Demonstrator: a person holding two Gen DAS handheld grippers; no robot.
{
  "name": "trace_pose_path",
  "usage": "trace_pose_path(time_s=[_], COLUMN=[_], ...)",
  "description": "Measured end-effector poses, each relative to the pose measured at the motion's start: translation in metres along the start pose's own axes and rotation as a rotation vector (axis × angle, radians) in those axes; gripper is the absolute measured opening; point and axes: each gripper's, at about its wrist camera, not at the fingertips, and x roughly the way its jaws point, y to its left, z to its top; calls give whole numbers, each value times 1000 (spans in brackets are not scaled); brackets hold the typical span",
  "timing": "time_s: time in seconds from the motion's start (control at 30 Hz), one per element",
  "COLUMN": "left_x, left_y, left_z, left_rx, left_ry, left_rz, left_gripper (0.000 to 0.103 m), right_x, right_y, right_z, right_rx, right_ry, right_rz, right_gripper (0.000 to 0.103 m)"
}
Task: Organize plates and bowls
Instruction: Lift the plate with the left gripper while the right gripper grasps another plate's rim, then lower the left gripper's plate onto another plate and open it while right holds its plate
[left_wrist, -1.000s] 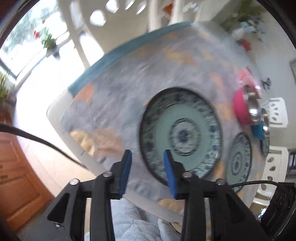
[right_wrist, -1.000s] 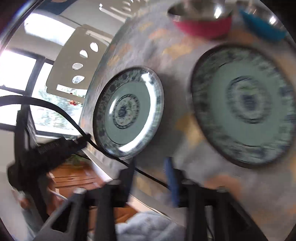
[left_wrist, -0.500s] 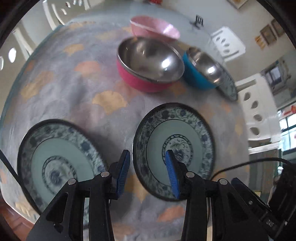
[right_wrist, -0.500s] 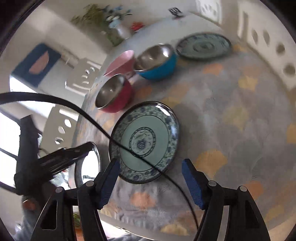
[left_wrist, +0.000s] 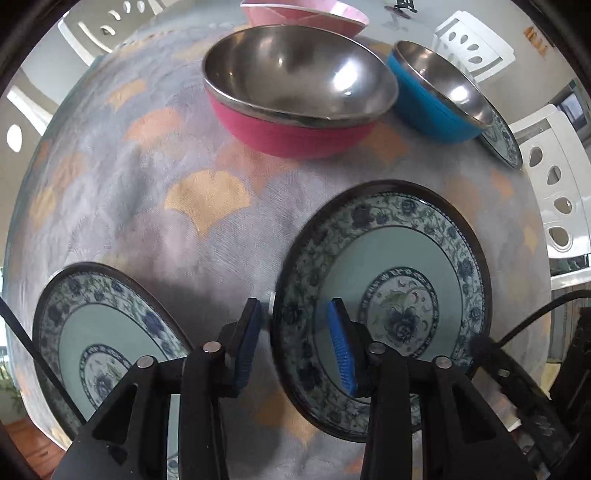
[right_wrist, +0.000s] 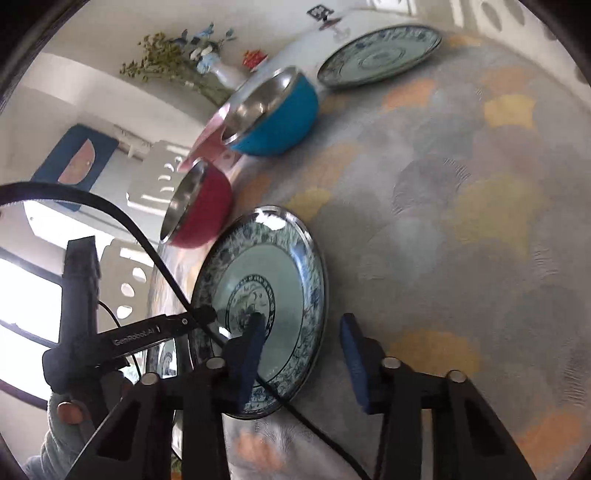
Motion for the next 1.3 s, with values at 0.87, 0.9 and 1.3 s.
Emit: trace_pose_path(time_s=[0.87,0.9,1.3], left_x=[-76,-78,-98], left_y=[50,51,74], left_z=[-39,-40,-53], left_rx=[-117,-123,-206], left_ry=[-64,-71,-121], left_rz=[-78,-78,-42], left_gripper=[31,31,31], right_x=[-33,-33,-17], right_y=[26,29,54], right_z=[6,6,9], right_rx=[-53,-67,-143], right_ry=[8,9,53], right_rz=[1,10,55], right_gripper=[9,9,9])
